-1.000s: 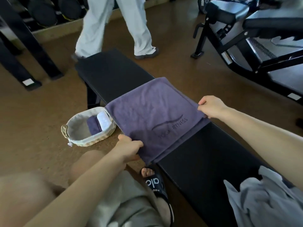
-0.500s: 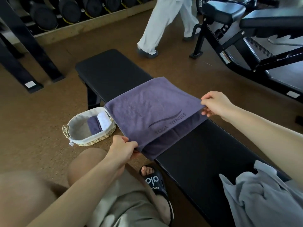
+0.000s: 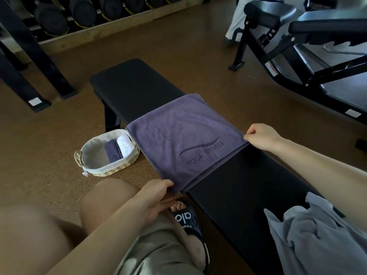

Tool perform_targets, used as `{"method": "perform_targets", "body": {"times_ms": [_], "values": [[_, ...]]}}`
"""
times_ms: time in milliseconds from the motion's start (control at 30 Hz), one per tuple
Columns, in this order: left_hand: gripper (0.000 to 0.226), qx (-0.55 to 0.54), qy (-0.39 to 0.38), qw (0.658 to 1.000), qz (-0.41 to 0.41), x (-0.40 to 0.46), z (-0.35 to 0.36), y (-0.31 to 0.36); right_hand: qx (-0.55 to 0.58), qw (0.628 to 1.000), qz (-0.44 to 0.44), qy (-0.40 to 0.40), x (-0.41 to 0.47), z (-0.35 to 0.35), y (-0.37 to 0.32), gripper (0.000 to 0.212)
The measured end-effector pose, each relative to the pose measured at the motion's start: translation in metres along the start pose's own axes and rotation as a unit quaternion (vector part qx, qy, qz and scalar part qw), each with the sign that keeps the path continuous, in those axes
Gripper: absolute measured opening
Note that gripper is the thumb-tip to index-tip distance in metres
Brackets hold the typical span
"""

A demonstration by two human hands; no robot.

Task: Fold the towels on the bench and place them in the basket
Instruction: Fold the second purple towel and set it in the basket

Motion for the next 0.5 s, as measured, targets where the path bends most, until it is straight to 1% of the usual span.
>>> {"method": "perform_targets", "body": {"times_ms": [100,233,500], "values": [[0.015,-0.037,-0.024,0.999,-0.017,-0.007,0.007,-0.004,0.027,0.999,0.036,-0.022,-0.001,0.001,0.003,0.015],[0.019,-0.057,-0.044,0.997,-0.019,-0.012,0.011,-0.005,0.055,0.996,0.046,-0.053,-0.004,0.000,0.005,0.017],[0.017,-0.091,-0.032,0.995,0.002,-0.018,0.009,0.001,0.090,0.995,0.018,-0.026,-0.008,-0.004,0.007,0.010]]}}
Point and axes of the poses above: each hand's wrist, its own x-axis towards the middle knuckle, its own z-axis out of the palm, y = z × x, the point moved 8 cm from there along x, towards the middle knuckle, and after that the axes turned 11 degrees about x, right-handed, at the moved point
